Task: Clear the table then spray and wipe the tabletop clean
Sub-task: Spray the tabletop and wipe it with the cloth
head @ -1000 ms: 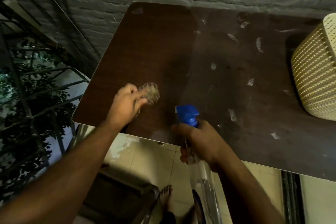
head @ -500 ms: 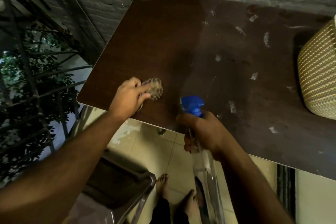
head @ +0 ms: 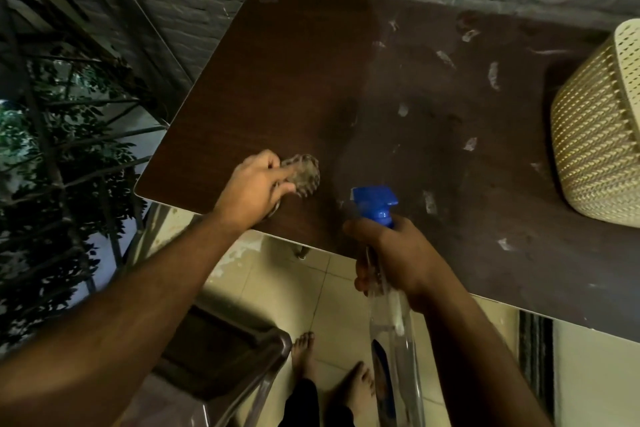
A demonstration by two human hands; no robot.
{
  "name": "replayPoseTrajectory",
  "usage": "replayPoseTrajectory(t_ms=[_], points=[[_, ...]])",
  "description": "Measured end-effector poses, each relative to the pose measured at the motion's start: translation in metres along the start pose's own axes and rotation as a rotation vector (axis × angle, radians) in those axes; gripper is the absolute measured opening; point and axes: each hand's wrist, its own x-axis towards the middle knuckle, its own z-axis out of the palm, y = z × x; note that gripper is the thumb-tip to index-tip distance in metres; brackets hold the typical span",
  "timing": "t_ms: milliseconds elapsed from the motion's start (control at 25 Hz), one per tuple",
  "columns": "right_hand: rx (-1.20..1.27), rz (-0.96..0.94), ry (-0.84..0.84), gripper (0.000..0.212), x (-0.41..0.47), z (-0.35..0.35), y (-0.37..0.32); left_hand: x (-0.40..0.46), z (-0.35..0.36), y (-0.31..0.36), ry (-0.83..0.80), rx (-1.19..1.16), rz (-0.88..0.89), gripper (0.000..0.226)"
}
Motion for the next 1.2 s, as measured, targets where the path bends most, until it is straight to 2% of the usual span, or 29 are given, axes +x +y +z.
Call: replayPoseTrajectory(t_ms=[80,240,320,440,560,880,1200], points=[[0.012,0.008,0.018,0.024,0.000,-0.005,0.002,0.016,0.005,0.011,0.013,-0.010,-0.064,0.034],[0.059,-0.019,0.033,0.016,-0.003,-0.017,-0.001,-0.024,0.019,0.037,-0.056,-0.065,0.138,0.030],[0.075,-0.039,0.044,0.015,-0.003,-0.023,-0.004,-0.017,0.018,0.032,-0.034,-0.083,0.094,0.037],[0.002,-0.085,0.086,0.020,0.004,-0.031,-0.014,0.033,0.021,0.035,0.052,-0.075,-0.057,0.036],[-0.015,-0.067,0.100,0.027,0.017,-0.041,-0.030,0.080,0.030,0.039,0.066,-0.037,-0.112,0.038],[0.028,-0.002,0.095,0.035,0.060,-0.069,-0.065,0.160,0.037,0.016,0.102,-0.010,-0.191,0.039],[0.147,0.009,0.164,0.022,0.147,-0.082,-0.141,0.290,0.035,-0.015,0.039,-0.020,-0.180,0.027]])
